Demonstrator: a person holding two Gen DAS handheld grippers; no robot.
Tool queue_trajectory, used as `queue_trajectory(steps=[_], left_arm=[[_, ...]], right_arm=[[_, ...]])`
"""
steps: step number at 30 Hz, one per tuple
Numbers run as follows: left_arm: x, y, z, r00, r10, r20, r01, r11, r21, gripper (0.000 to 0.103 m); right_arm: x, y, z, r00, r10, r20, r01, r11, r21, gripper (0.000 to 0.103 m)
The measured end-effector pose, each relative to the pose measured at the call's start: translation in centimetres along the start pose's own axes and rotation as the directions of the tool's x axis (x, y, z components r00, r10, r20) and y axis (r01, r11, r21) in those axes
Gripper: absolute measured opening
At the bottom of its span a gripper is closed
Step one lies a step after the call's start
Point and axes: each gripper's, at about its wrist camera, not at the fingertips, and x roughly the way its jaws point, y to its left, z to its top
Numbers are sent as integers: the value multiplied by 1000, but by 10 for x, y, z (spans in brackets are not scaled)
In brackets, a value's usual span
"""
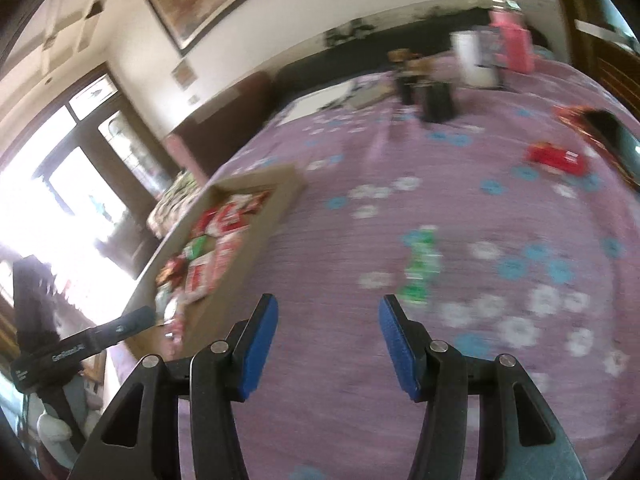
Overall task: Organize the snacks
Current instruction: 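Move both tools back to the table and grasp the red packet with the right tool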
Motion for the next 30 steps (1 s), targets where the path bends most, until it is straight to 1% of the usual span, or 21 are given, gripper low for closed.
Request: queue_trajectory(steps=[6,9,13,16,17,18,20,23,27,30], left_arm=[[2,-19,-6,1000,-19,-13,20,998,57,58],[5,-32,-10,998,-49,-33,52,995,84,58],[9,-54,-15,996,-76,-56,84,986,144,58],[12,-71,-20,994,-83,-72,95,977,191,59],[12,-75,-21,995,-74,-65,86,974,207,63],[13,-81,-22,995,-73,-65,86,971,222,65],[16,-90,-25,992,-86,-89,105,966,237,65],[19,-103,-27,992,-81,-100,105,957,271,65],[21,-115,-31,990,-79,-117,112,945,306,65],[25,-121,-33,989,-66,-133,106,941,321,65]], right_arm=[[-25,-64,5,993,-112,24,109,989,100,55],[-36,-90,11,988,-154,35,147,979,144,56],[-42,-115,22,979,-198,43,188,966,178,57],[-41,-129,38,970,-236,60,222,958,182,57],[-40,-134,45,966,-252,67,236,955,182,57],[-38,-138,51,962,-263,70,247,952,181,57],[-32,-147,66,953,-293,75,276,944,183,58],[-19,-160,89,938,-336,81,316,929,190,58],[2,-171,116,933,-351,81,332,926,181,58],[18,-178,130,931,-355,83,336,925,179,61]])
